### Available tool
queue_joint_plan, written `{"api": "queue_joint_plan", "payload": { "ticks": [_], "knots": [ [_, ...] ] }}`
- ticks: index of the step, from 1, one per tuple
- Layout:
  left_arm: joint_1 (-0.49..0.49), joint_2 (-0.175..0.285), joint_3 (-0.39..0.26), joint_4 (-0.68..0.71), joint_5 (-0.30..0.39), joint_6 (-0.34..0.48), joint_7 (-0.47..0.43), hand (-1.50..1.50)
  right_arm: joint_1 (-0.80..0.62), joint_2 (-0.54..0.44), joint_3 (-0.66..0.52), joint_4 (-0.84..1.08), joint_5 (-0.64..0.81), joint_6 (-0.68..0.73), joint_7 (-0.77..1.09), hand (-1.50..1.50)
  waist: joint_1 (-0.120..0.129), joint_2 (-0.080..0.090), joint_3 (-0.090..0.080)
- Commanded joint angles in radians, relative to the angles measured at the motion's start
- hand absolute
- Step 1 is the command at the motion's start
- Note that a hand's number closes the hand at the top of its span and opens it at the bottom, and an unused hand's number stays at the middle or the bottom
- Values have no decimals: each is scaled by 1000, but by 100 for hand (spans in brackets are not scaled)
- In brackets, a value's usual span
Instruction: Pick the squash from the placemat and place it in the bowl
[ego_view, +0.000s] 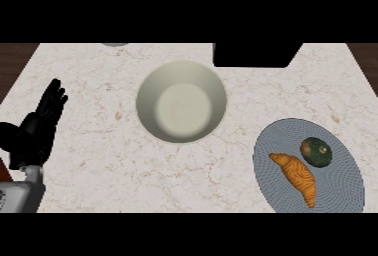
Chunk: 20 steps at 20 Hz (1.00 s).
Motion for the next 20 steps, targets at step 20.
{"api": "queue_joint_plan", "payload": {
  "ticks": [20],
  "knots": [
    [-14, -72, 14, -49, -86, 3, 64, 0, -233, 157, 358, 215, 493, 158, 95, -150, -8, -2, 2]
  ]
}}
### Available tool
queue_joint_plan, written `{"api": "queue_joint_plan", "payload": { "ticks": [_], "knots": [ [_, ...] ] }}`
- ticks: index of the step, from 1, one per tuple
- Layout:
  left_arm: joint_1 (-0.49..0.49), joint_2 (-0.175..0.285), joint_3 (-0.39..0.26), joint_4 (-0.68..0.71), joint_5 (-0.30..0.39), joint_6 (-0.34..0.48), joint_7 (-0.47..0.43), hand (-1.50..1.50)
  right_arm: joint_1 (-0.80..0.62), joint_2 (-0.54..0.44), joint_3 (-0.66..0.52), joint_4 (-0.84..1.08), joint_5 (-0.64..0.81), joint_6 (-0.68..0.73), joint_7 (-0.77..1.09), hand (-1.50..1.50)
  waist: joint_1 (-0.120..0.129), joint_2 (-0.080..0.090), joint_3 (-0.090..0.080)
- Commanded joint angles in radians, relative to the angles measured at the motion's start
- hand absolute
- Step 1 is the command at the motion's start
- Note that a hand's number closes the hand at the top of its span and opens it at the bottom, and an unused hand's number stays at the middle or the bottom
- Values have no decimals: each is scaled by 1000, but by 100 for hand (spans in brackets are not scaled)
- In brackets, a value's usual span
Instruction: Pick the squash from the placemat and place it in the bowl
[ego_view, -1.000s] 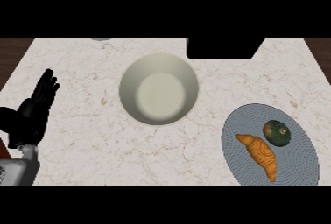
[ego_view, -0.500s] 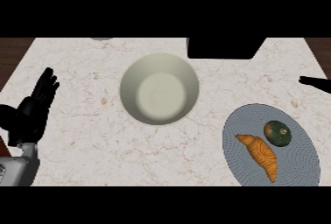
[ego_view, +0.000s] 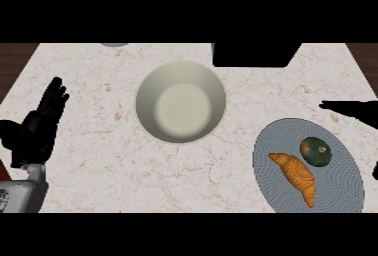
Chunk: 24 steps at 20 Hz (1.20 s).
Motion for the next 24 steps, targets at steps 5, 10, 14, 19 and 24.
{"api": "queue_joint_plan", "payload": {
  "ticks": [5, 10, 14, 19, 24],
  "knots": [
    [-24, -8, 42, 77, -11, -37, -45, 0, 80, 82, -23, -73, 128, -205, -28, -150, -19, -2, 0],
    [36, -52, 23, -71, -53, -11, 34, 0, 82, 123, -47, 35, 220, -212, -78, -150, -7, -2, 0],
    [61, -41, 52, -116, -25, -46, 49, 0, 101, 204, -2, 69, 274, -224, -43, -150, -3, -2, 0],
    [32, -62, 80, -10, -68, -68, -16, 0, 40, 242, -50, 105, 328, -176, -51, -150, -5, -1, 0],
    [-13, -65, 118, 10, -47, -105, 23, 0, 139, 248, -90, 22, 352, -197, -77, -150, -11, -2, 0]
  ]
}}
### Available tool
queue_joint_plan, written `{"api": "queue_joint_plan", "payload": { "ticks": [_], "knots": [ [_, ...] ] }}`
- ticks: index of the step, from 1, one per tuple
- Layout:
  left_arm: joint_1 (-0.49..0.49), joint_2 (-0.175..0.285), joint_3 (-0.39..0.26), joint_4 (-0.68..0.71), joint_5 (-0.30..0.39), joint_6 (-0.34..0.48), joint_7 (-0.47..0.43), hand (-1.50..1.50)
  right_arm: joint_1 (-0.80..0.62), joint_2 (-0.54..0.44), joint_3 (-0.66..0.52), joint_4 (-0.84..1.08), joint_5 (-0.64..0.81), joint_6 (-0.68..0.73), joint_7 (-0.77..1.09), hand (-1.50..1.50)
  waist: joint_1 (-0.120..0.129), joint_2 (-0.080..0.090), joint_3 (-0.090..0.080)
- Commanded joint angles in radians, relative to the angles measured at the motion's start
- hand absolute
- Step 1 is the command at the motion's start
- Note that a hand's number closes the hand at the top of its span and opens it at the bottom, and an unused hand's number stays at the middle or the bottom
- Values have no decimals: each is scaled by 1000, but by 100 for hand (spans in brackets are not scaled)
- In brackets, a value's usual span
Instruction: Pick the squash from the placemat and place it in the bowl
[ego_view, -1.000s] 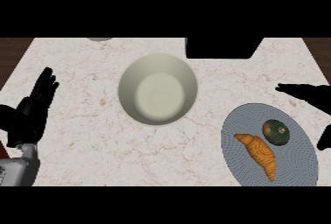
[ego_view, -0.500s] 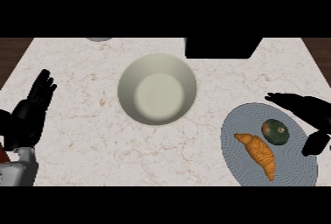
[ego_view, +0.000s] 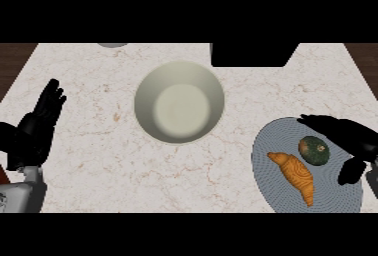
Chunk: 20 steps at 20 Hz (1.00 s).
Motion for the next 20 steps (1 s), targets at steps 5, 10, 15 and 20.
{"api": "queue_joint_plan", "payload": {
  "ticks": [5, 10, 15, 20],
  "knots": [
    [-49, -14, 14, -49, -37, -4, 99, 0, -15, 68, -46, 119, 92, -80, -47, -150, 1, 0, 0],
    [17, -51, -1, -45, -67, 1, 14, 0, -80, 61, -32, 172, 101, 35, -78, 150, 4, 0, 0],
    [28, -54, 12, -72, -58, -23, 32, 0, -127, 152, -31, 307, 139, -92, -149, 150, 8, 1, 0],
    [-18, -67, 12, -53, -62, -20, 62, 0, -121, 180, -40, 355, 164, -166, -175, 150, 5, 1, 0]
  ]
}}
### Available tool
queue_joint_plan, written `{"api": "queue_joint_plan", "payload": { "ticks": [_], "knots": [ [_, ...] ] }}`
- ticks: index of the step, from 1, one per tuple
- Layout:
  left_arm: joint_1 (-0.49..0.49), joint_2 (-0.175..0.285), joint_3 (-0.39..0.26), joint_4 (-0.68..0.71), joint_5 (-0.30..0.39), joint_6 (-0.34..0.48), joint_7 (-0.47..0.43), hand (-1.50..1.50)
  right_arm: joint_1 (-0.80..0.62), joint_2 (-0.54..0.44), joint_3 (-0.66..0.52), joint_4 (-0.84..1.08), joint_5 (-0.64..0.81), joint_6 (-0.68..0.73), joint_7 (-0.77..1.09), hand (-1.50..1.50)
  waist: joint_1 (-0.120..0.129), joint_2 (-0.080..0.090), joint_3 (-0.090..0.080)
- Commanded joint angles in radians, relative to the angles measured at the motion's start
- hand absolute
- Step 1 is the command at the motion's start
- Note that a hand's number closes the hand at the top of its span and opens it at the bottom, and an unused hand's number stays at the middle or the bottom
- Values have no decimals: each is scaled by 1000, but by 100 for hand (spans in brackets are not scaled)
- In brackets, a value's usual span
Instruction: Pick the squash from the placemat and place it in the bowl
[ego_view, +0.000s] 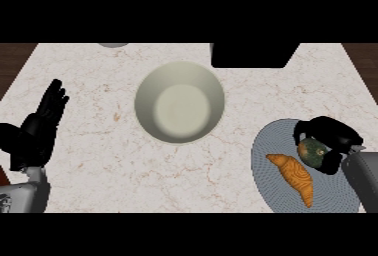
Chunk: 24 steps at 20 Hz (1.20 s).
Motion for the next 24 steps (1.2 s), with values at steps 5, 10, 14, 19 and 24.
{"api": "queue_joint_plan", "payload": {
  "ticks": [5, 10, 14, 19, 24],
  "knots": [
    [-36, -1, 14, 37, -6, -5, -13, 0, -56, 332, 53, -81, 47, -1, 337, 150, 1, 2, 6],
    [-40, 4, -10, 25, 2, -37, 4, 0, -133, 483, 92, -103, 53, -15, 610, 150, 79, 2, 5],
    [-57, -24, -56, 21, -8, -47, 3, 0, -227, 489, 159, -148, 9, -71, 827, 150, 121, -1, 7],
    [-83, -22, -61, 57, -11, -57, 0, 0, -364, 491, 286, -223, -3, -166, 1135, 150, 133, -3, 5],
    [-90, -38, -74, 66, -22, -45, 5, 0, -550, 492, 369, -329, 37, -276, 1434, 150, 130, -11, 5]
  ]
}}
